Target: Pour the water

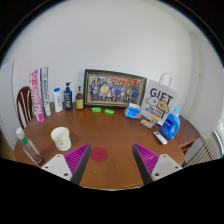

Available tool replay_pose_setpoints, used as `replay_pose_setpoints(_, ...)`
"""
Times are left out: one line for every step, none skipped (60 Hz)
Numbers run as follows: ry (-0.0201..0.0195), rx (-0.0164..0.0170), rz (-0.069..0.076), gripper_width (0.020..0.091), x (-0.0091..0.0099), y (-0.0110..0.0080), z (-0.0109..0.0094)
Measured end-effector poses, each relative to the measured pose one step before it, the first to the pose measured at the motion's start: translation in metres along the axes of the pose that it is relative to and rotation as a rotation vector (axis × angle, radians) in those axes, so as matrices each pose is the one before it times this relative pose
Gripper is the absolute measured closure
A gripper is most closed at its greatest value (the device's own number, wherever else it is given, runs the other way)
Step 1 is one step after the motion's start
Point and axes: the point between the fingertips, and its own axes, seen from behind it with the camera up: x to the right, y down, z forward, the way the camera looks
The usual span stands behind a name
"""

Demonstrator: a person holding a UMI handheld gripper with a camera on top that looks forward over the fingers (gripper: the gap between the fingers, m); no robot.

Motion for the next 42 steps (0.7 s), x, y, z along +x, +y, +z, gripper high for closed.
replay_pose_setpoints(0.00076,0.00029,0.0002,0.0249,-0.00037,-0.00007,-0.00039)
replay_pose_setpoints(0.00145,0.00010,-0.0001,0.0250,-0.00039,0.00010,-0.00048)
replay_pose_setpoints(0.00149,-0.00054,-0.0001,0.0251,-0.00085,0.00024,-0.00060)
replay_pose_setpoints(0.00116,-0.00128,-0.0006,0.0249,-0.00115,0.00062,-0.00070)
replay_pose_setpoints(0.00016,-0.00165,-0.0012,0.0249,-0.00205,0.00078,-0.00076)
replay_pose_setpoints(-0.00027,-0.00143,-0.0015,0.0251,-0.00274,0.00101,-0.00097)
replay_pose_setpoints(-0.00003,-0.00176,-0.0017,0.0251,-0.00347,0.00138,-0.00086)
replay_pose_setpoints(0.00004,-0.00258,-0.0013,0.0252,-0.00341,0.00144,-0.00108)
replay_pose_setpoints(0.00047,-0.00305,0.0001,0.0252,-0.00402,0.00190,-0.00119)
replay_pose_setpoints(0.00027,-0.00341,0.0005,0.0252,-0.00428,0.00215,-0.00131)
replay_pose_setpoints(-0.00113,-0.00349,0.0011,0.0251,-0.00439,0.00345,-0.00140)
replay_pose_setpoints(-0.00166,-0.00445,0.0012,0.0252,-0.00583,0.00261,-0.00154)
replay_pose_setpoints(-0.00363,-0.00546,0.0020,0.0251,-0.00592,0.00315,-0.00120)
replay_pose_setpoints(-0.00473,-0.00594,0.0023,0.0250,-0.00666,0.00346,-0.00148)
replay_pose_setpoints(-0.00658,-0.00531,0.0015,0.0249,-0.00727,0.00345,-0.00153)
replay_pose_setpoints(-0.00766,-0.00424,0.0010,0.0250,-0.00755,0.00343,-0.00121)
replay_pose_setpoints(-0.00807,-0.00355,0.0006,0.0252,-0.00785,0.00366,-0.00101)
replay_pose_setpoints(-0.00727,-0.00465,-0.0002,0.0250,-0.00751,0.00440,-0.00096)
replay_pose_setpoints(-0.00658,-0.00696,-0.0014,0.0251,-0.00780,0.00525,-0.00109)
replay_pose_setpoints(-0.00596,-0.00802,-0.0034,0.0250,-0.00778,0.00543,-0.00049)
replay_pose_setpoints(-0.00534,-0.00865,-0.0048,0.0249,-0.00754,0.00569,-0.00039)
replay_pose_setpoints(-0.00442,-0.00754,-0.0052,0.0249,-0.00769,0.00505,-0.00064)
replay_pose_setpoints(-0.00449,-0.00458,-0.0045,0.0247,-0.00784,0.00447,-0.00037)
replay_pose_setpoints(-0.00533,-0.00176,-0.0037,0.0251,-0.00843,0.00371,-0.00030)
replay_pose_setpoints(-0.00662,0.00054,-0.0036,0.0248,-0.00887,0.00374,-0.00005)
replay_pose_setpoints(-0.00769,0.00081,-0.0037,0.0249,-0.00928,0.00354,0.00021)
replay_pose_setpoints(-0.00835,-0.00021,-0.0031,0.0246,-0.00932,0.00371,0.00028)
replay_pose_setpoints(-0.00903,-0.00140,-0.0021,0.0249,-0.00972,0.00370,0.00024)
replay_pose_setpoints(-0.01028,-0.00110,-0.0011,0.0248,-0.01035,0.00334,0.00038)
replay_pose_setpoints(-0.01163,0.00012,-0.0002,0.0247,-0.01060,0.00315,0.00025)
replay_pose_setpoints(-0.01572,0.00159,0.0000,0.0246,-0.00957,0.00292,0.00013)
replay_pose_setpoints(-0.01474,0.00094,0.0001,0.0245,-0.01115,0.00288,0.00089)
replay_pose_setpoints(-0.01217,0.00008,-0.0004,0.0250,-0.01282,0.00255,0.00182)
replay_pose_setpoints(-0.01779,0.00079,-0.0009,0.0249,-0.00905,0.00255,0.00109)
replay_pose_setpoints(-0.01418,0.00064,-0.0003,0.0247,-0.01077,0.00231,0.00169)
replay_pose_setpoints(-0.01343,0.00154,0.0004,0.0246,-0.01048,0.00172,0.00211)
replay_pose_setpoints(-0.01312,0.00334,0.0016,0.0246,-0.00991,0.00084,0.00228)
replay_pose_setpoints(-0.01275,0.00507,0.0024,0.0246,-0.00958,0.00029,0.00252)
replay_pose_setpoints(-0.01170,0.00602,0.0038,0.0245,-0.00940,-0.00023,0.00266)
replay_pose_setpoints(-0.01080,0.00652,0.0043,0.0245,-0.00900,-0.00005,0.00328)
replay_pose_setpoints(-0.01028,0.00577,0.0049,0.0245,-0.00841,-0.00043,0.00301)
replay_pose_setpoints(-0.00959,0.00592,0.0040,0.0246,-0.00757,-0.00035,0.00342)
